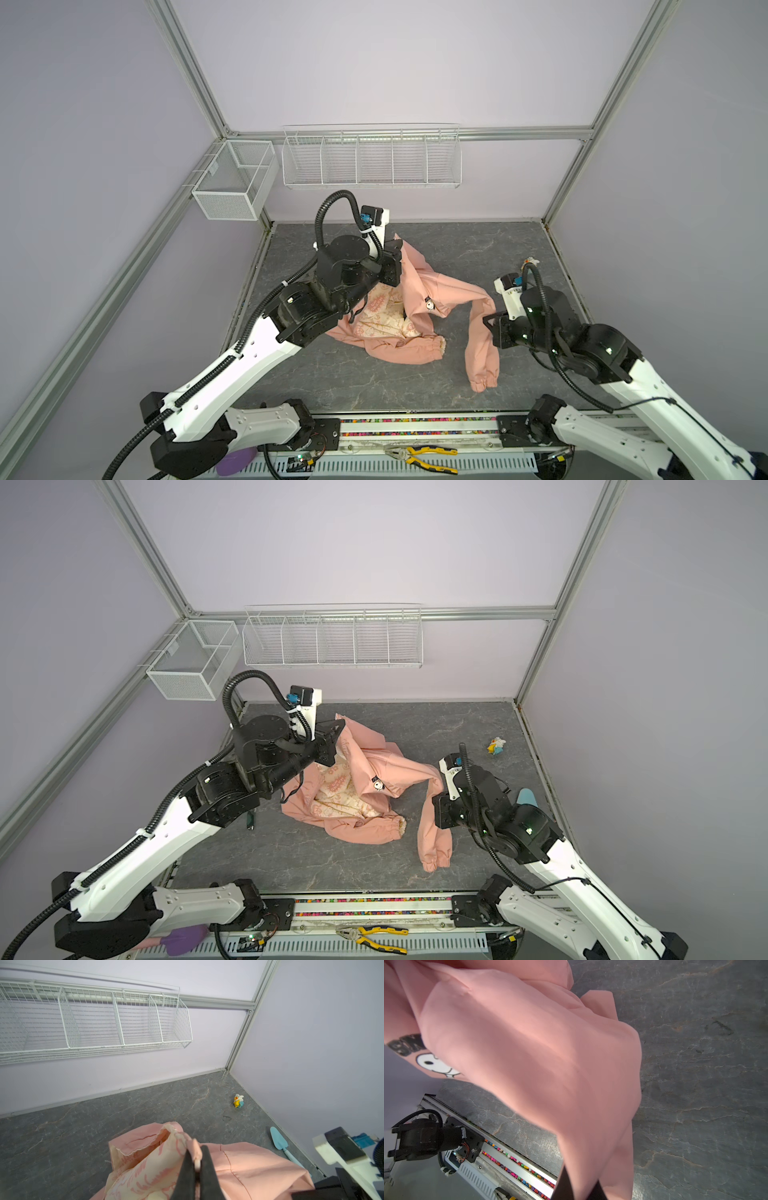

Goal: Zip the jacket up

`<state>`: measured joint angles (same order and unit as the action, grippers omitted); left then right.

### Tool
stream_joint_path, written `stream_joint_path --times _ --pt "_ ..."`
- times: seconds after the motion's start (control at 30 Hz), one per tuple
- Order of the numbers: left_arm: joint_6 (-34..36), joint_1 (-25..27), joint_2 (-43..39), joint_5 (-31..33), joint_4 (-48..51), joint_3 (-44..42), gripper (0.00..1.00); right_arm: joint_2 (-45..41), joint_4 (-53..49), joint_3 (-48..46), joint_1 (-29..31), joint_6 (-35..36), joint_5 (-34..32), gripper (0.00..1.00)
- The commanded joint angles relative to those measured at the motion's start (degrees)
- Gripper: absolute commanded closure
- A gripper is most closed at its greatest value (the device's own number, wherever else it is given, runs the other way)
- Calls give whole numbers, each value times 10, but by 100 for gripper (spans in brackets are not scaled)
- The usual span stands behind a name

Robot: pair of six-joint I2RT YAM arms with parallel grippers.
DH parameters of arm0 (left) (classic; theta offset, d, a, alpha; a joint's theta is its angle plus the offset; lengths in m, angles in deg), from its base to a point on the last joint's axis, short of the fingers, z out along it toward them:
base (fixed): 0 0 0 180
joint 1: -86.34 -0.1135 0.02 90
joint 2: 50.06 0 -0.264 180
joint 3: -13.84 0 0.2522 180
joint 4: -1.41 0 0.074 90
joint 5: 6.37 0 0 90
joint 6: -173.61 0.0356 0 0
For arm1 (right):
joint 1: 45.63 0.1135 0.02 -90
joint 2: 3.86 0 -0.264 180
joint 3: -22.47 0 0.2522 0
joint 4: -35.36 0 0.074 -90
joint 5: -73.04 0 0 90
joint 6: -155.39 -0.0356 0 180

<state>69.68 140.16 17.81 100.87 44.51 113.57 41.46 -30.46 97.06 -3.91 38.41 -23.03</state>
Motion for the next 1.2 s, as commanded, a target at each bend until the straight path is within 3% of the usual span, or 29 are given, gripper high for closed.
stream_joint_path --times 0.0,0.17,0.43,0.63,0.73,0.93,1.07,1.17 --pt "22 -13 1 -8 -2 33 100 -20 2 26 -6 38 20 93" --pt "12 -47 40 -32 -10 40 100 -15 10 32 -13 62 38 93" --pt "-17 -103 162 -38 -52 23 100 104 7 7 -61 66 7 93" --pt "-28 -109 278 35 -88 67 100 258 -38 63 -122 48 -124 93" --pt "-34 -112 348 96 -87 130 100 337 -63 127 -136 44 -209 93" --pt "-23 -115 464 138 -56 262 100 449 -65 219 -143 50 -290 94" --pt "-33 -121 506 170 -32 307 100 509 -60 233 -148 47 -275 93" --pt "-57 -130 530 195 -2 329 100 510 -33 208 -146 44 -211 75"
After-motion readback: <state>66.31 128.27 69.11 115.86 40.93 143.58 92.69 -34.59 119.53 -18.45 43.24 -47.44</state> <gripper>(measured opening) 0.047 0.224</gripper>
